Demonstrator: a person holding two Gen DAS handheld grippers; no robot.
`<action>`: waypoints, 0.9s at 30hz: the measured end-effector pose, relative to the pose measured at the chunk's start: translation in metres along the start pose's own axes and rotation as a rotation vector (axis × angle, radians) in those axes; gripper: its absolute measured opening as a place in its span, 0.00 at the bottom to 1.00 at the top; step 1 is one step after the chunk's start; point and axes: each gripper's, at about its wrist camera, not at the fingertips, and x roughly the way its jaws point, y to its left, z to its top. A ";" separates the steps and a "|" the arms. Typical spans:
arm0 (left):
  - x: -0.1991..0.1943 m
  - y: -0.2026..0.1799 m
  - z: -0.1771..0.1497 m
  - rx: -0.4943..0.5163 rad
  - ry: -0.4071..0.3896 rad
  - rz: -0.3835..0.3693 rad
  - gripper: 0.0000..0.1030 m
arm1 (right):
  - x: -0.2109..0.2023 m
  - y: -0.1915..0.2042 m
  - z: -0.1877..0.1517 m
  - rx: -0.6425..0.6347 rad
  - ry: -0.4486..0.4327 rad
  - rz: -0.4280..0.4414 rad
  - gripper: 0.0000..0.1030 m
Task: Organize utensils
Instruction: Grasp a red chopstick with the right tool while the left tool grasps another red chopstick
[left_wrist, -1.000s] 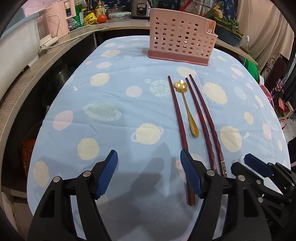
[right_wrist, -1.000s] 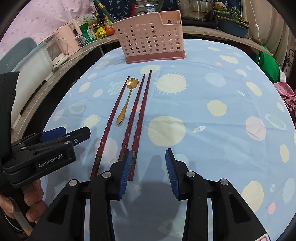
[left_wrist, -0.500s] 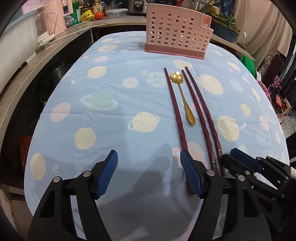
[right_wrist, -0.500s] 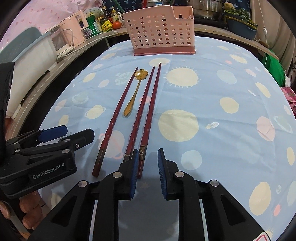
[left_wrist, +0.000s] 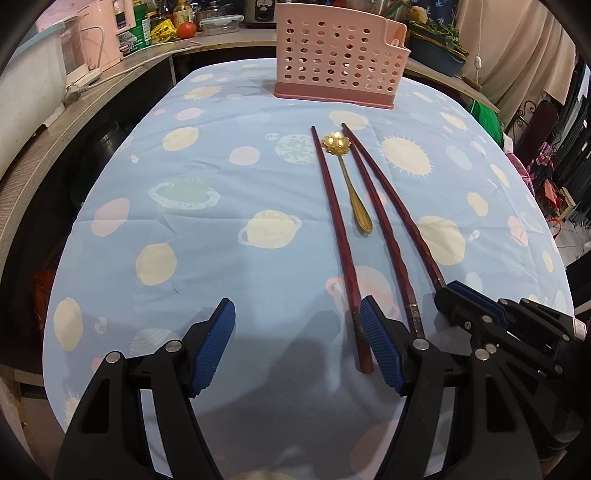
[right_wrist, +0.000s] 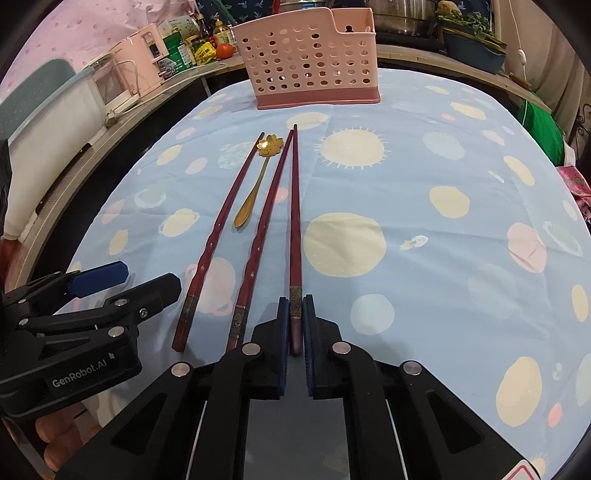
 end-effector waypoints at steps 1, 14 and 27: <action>0.000 -0.002 -0.001 0.004 0.001 -0.003 0.65 | -0.001 -0.001 0.000 0.003 -0.001 -0.002 0.07; 0.007 -0.012 -0.010 0.036 0.019 -0.024 0.58 | -0.004 -0.010 -0.004 0.030 0.000 -0.005 0.07; 0.005 -0.015 -0.011 0.065 0.010 -0.031 0.19 | -0.004 -0.009 -0.004 0.030 0.000 -0.007 0.07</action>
